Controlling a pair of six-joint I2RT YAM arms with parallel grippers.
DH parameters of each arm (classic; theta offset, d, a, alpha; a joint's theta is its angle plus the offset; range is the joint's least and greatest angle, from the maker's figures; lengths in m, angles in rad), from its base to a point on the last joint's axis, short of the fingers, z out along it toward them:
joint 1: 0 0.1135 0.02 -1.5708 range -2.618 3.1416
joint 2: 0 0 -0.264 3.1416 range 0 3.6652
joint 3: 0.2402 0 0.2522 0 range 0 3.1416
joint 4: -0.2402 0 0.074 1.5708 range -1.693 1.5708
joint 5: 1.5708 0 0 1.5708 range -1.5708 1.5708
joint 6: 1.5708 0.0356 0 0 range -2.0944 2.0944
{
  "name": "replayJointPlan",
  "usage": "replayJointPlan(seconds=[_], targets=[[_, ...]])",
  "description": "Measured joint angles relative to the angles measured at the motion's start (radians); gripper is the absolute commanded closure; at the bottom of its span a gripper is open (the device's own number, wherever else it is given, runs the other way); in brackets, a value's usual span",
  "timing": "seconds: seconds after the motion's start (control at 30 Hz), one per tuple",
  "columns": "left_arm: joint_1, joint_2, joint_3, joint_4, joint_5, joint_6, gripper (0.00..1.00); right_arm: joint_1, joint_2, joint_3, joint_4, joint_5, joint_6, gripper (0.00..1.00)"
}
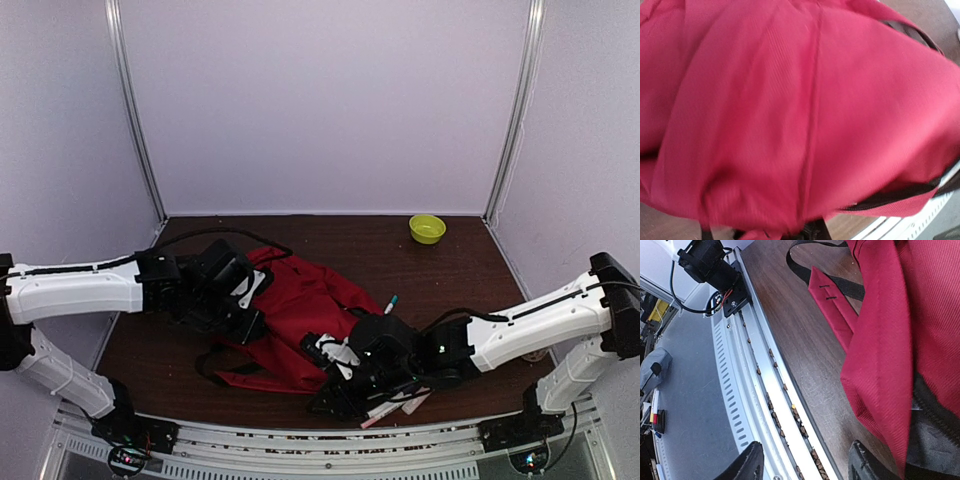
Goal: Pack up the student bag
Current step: Move the student bag to the center of the board.
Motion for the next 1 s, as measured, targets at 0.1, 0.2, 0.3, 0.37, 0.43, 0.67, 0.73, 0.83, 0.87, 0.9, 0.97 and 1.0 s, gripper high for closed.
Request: replayJointPlan(seconds=[0.1, 0.2, 0.3, 0.37, 0.43, 0.67, 0.73, 0.83, 0.87, 0.9, 0.97, 1.0], targets=[[0.051, 0.066, 0.064, -0.001, 0.014, 0.034, 1.00, -0.002, 0.013, 0.016, -0.007, 0.030, -0.001, 0.42], [0.080, 0.158, 0.153, -0.011, 0.031, 0.075, 1.00, -0.008, 0.013, 0.021, -0.007, 0.056, 0.000, 0.42], [0.106, 0.233, 0.232, -0.018, 0.053, 0.119, 1.00, -0.024, 0.013, 0.021, -0.012, 0.077, 0.002, 0.42], [0.134, 0.265, 0.275, -0.026, 0.070, 0.147, 1.00, -0.038, 0.013, 0.021, -0.016, 0.094, 0.005, 0.42], [0.160, 0.280, 0.304, -0.029, 0.083, 0.170, 1.00, -0.053, 0.013, 0.021, -0.023, 0.113, 0.008, 0.42], [0.183, 0.275, 0.301, -0.020, 0.167, 0.187, 1.00, -0.077, -0.032, -0.002, -0.035, 0.144, 0.010, 0.42], [0.171, 0.267, 0.274, -0.016, 0.196, 0.171, 1.00, -0.082, -0.064, -0.016, -0.039, 0.150, 0.010, 0.42], [0.134, 0.255, 0.241, 0.010, 0.241, 0.134, 1.00, -0.087, -0.115, -0.037, -0.043, 0.161, 0.016, 0.42], [0.119, 0.254, 0.235, 0.020, 0.260, 0.120, 1.00, -0.090, -0.128, -0.044, -0.043, 0.164, 0.018, 0.42], [0.107, 0.254, 0.232, 0.032, 0.273, 0.109, 1.00, -0.093, -0.141, -0.051, -0.043, 0.166, 0.024, 0.42], [0.089, 0.254, 0.230, 0.056, 0.296, 0.087, 0.99, -0.100, -0.168, -0.071, -0.043, 0.174, 0.034, 0.42], [0.082, 0.256, 0.230, 0.068, 0.307, 0.076, 0.94, -0.102, -0.180, -0.081, -0.043, 0.179, 0.036, 0.42]])
